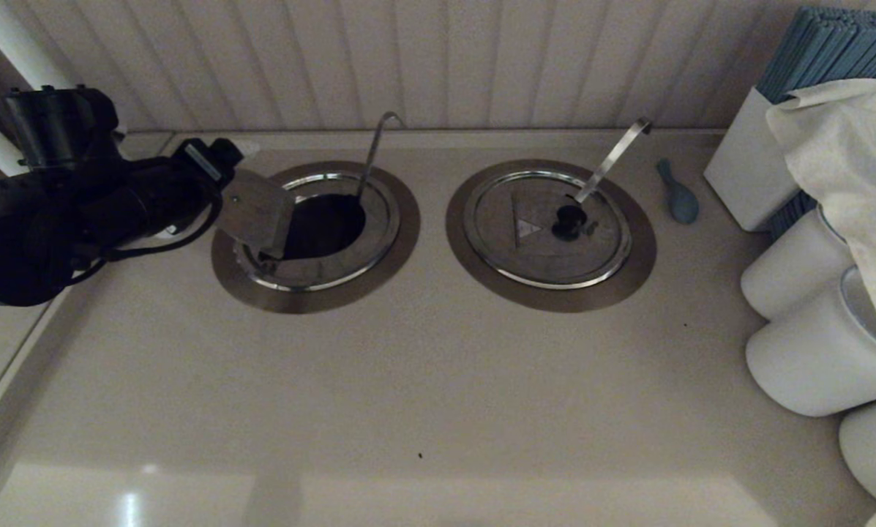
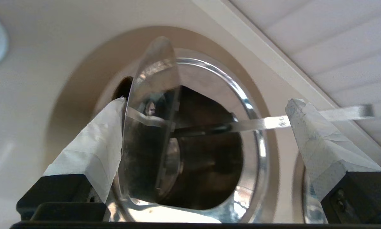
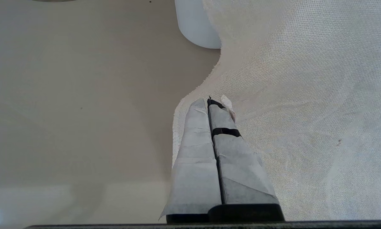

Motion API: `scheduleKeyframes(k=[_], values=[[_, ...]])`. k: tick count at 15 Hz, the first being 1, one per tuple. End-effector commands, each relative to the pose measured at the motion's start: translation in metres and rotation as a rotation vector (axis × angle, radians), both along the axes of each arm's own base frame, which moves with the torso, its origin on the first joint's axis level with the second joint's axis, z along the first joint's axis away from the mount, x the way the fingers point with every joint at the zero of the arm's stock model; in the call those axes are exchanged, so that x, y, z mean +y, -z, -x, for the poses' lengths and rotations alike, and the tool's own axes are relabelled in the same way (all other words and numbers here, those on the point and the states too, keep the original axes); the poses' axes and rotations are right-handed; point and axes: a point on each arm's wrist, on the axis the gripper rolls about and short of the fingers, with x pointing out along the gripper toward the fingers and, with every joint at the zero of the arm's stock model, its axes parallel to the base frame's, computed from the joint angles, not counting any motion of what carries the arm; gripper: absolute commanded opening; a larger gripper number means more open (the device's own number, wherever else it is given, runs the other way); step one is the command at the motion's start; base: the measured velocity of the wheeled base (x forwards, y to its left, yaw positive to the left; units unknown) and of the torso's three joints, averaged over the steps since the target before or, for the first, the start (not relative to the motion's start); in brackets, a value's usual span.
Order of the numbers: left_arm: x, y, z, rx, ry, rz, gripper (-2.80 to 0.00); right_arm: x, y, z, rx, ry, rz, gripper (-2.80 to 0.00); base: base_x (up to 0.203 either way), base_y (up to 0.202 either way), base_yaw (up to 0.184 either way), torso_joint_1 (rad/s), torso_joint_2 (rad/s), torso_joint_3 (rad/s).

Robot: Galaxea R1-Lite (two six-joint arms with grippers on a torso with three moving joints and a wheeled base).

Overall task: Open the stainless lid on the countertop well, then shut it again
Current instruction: Close the lid

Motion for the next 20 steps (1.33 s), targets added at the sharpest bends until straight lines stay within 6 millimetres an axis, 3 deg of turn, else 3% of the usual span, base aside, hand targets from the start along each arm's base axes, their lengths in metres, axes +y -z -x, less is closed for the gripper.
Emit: scheduleKeyframes(k=[1,8,20], values=[[-0.003,-0.004,0.003,-0.014,0.009,0.005,0.00,0.000,0.000,0.000,0.000,0.001,0.000,-2.80,0.000,0.000,0.000,0.000,0.00,0.000],[-0.013,-0.016,0.013,-0.048,0.039,0.009,0.00,0.000,0.000,0.000,0.002,0.000,0.000,-2.80,0.000,0.000,0.000,0.000,0.00,0.000],[-0.055,-0.013,0.019,-0.039,0.159,0.009,0.00,0.000,0.000,0.000,0.001,0.000,0.000,-2.80,0.000,0.000,0.000,0.000,0.00,0.000]])
